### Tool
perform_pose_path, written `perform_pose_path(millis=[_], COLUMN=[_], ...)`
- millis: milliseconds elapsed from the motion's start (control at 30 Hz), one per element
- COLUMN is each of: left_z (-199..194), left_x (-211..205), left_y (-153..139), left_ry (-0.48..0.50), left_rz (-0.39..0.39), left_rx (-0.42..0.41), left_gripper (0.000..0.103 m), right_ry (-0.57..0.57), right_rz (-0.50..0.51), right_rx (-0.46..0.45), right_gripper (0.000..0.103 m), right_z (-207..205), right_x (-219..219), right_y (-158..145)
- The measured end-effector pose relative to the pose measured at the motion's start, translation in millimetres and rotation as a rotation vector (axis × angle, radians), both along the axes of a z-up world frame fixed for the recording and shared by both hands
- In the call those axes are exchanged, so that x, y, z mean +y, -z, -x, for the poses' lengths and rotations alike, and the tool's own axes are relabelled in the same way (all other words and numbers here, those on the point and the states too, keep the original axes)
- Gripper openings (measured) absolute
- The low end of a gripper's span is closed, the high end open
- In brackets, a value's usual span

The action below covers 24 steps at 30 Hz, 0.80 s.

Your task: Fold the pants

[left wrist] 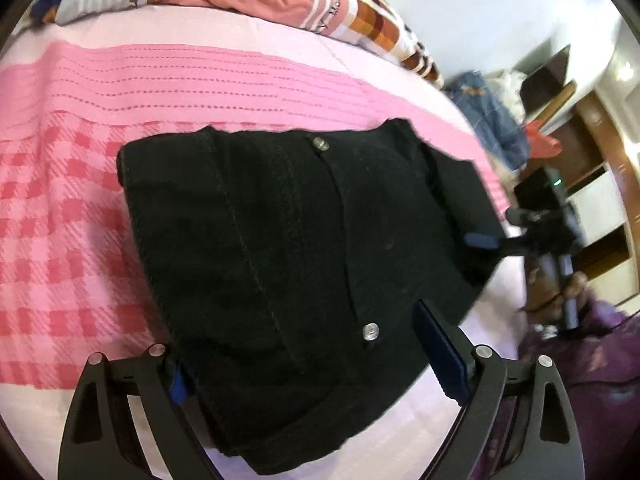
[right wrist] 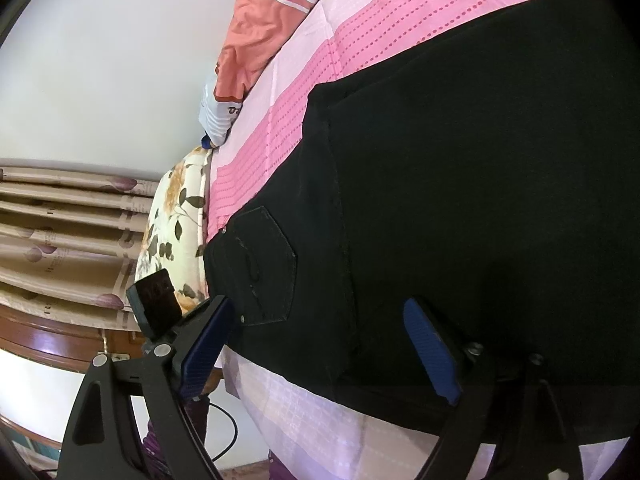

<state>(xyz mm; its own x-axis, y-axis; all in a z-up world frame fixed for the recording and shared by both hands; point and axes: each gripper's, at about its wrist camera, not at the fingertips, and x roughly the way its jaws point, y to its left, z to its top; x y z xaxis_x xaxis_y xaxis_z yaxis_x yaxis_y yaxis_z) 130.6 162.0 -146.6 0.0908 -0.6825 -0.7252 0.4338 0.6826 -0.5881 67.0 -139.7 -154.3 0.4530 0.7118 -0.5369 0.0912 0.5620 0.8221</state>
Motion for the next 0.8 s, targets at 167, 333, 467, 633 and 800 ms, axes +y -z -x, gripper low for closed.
perform_pose_path(millis=[167, 333, 467, 633, 800], left_z=[0, 13, 21, 26, 29], left_x=[18, 11, -10, -49, -119], left_y=[-4, -31, -47, -73, -94], left_ry=[-0.107, -0.151, -0.147, -0.128, -0.054], left_rz=[0.153, 0.189, 0.191, 0.216, 0.281], left_rx=[0.061, 0.013, 0.004, -0.037, -0.059], left_gripper=[0.05, 0.036, 0.036, 0.034, 0.034], right_ry=[0.012, 0.014, 0.019, 0.026, 0.051], right_rz=[-0.02, -0.049, -0.078, -0.123, -0.185], right_rx=[-0.012, -0.026, -0.046, -0.072, -0.106], right_gripper=[0.085, 0.085, 0.085, 0.085, 0.085], right_z=[3, 6, 10, 16, 30], right_x=[-3, -9, -15, -31, -62], right_y=[0, -1, -2, -5, -9])
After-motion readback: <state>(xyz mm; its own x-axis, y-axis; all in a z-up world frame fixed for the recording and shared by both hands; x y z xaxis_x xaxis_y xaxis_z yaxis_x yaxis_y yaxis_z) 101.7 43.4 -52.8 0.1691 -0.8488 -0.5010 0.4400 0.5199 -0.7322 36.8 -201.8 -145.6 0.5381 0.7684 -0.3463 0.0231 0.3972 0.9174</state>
